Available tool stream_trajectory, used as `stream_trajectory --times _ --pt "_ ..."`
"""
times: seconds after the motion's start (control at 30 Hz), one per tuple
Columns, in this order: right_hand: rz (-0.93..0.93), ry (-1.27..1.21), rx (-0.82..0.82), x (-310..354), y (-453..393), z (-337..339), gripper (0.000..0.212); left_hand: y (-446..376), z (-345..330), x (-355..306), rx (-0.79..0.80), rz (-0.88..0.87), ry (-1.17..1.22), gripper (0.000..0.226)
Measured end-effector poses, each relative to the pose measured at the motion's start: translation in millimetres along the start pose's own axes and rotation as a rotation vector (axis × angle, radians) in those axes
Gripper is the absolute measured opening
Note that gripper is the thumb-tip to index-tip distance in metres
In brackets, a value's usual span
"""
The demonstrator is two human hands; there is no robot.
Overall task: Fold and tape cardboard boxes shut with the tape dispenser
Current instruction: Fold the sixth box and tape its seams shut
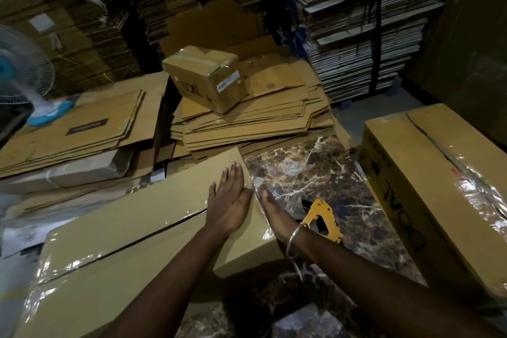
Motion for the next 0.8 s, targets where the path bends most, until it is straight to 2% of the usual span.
stream_trajectory --times 0.1,0.2,0.23,0.33,0.37,0.43,0.57,0.63,0.8 --pt "-0.016 0.006 -0.092 11 -14 3 0.057 1 6 1 -0.033 0.032 0.143 0.070" --pt "0.026 -0.104 -0.095 37 -25 -6 0.062 -5 8 9 -0.086 0.071 0.265 0.053" --pt "0.048 -0.069 -0.091 42 -28 -11 0.066 -7 7 13 -0.085 0.096 0.352 0.049" --pt "0.020 -0.063 -0.062 40 -36 -25 0.069 -12 12 14 -0.044 0.343 0.860 0.048" --pt "-0.002 -0.081 -0.048 37 -37 -28 0.069 -14 18 13 -0.053 0.398 0.930 0.048" --pt "-0.013 -0.116 -0.045 33 -38 -31 0.068 -19 31 10 -0.091 0.386 0.835 0.046" --pt "-0.044 -0.099 -0.096 20 -46 -33 0.071 -46 44 17 -0.218 0.161 0.396 0.039" --pt "-0.062 -0.060 -0.105 12 -51 -34 0.079 -64 44 16 -0.189 0.081 0.286 0.041" --pt "-0.055 -0.116 -0.107 16 -50 -29 0.064 -106 33 5 -0.028 0.052 0.082 0.045"
Point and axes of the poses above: each hand's wrist, its own y-axis away from the middle knuckle, its own z-axis out of the back of the hand, x = y × z, the point moved 3 cm from there along -y, towards the middle knuckle, and after that the axes turned 13 degrees about -x, right-handed, at the moved point
